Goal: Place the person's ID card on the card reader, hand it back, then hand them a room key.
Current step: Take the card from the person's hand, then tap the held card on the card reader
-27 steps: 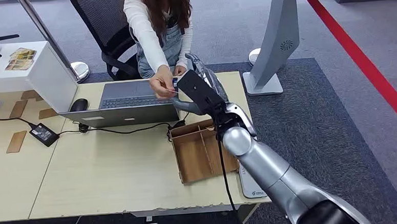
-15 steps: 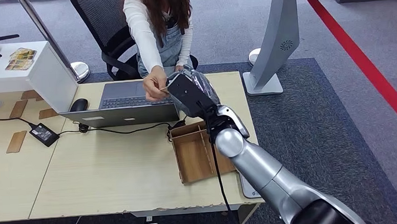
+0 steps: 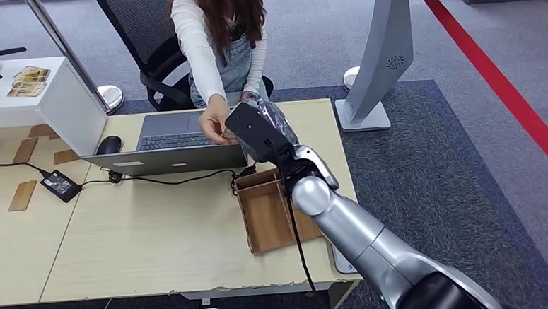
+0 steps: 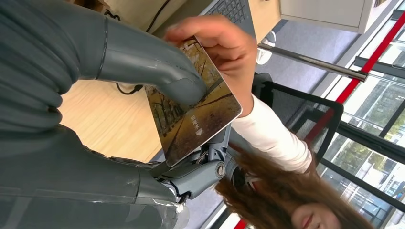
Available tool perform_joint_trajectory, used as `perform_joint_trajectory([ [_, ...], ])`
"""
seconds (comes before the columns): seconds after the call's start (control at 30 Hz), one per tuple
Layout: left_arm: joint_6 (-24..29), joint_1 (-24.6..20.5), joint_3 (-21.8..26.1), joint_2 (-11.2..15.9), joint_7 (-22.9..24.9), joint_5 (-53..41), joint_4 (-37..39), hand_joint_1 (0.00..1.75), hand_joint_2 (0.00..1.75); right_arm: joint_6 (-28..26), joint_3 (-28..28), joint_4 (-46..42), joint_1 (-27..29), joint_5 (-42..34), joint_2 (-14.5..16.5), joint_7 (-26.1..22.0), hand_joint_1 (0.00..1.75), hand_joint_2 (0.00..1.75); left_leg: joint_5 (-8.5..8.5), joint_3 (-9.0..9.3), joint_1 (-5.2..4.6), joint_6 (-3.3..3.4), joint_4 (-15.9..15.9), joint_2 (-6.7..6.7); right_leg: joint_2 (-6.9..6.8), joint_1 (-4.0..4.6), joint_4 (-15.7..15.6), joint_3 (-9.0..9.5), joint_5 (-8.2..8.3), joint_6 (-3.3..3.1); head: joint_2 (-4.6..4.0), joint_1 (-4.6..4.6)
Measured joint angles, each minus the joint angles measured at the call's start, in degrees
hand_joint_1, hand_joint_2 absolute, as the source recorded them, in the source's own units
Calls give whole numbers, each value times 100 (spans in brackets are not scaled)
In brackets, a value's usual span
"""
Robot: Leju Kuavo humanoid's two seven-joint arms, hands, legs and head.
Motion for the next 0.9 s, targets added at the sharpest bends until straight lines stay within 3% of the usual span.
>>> perform_joint_trajectory([
  [0.2, 0, 1, 1, -2, -16, 10, 0, 0, 0, 9, 16, 53, -14, -1, 5, 22, 174, 175, 0, 1, 0, 0, 0, 0, 0, 0, 0, 0, 0, 0, 0, 0],
  [0.43, 33, 17, 5, -2, -69, 66, 0, 0, 0, -188, 36, -152, -88, 229, -193, 363, 175, 175, 0, 5, -2, 0, 1, 1, 1, 1, -1, -1, 0, 0, 0, -1],
  [0.6, 136, 30, 12, -2, -116, 162, 0, 0, 0, -273, -71, -875, -104, 892, -721, 959, 175, 175, -1, 8, -8, 1, 2, 1, 3, -2, -3, -1, 0, 0, -1, 0],
  [0.9, 256, 51, 118, -2, -160, 336, 0, 0, 0, 26, -453, -2629, 222, 1815, -1980, 1796, 175, 175, -6, 11, -22, 4, 3, 2, 8, -3, -6, -1, 0, 1, 0, -1],
])
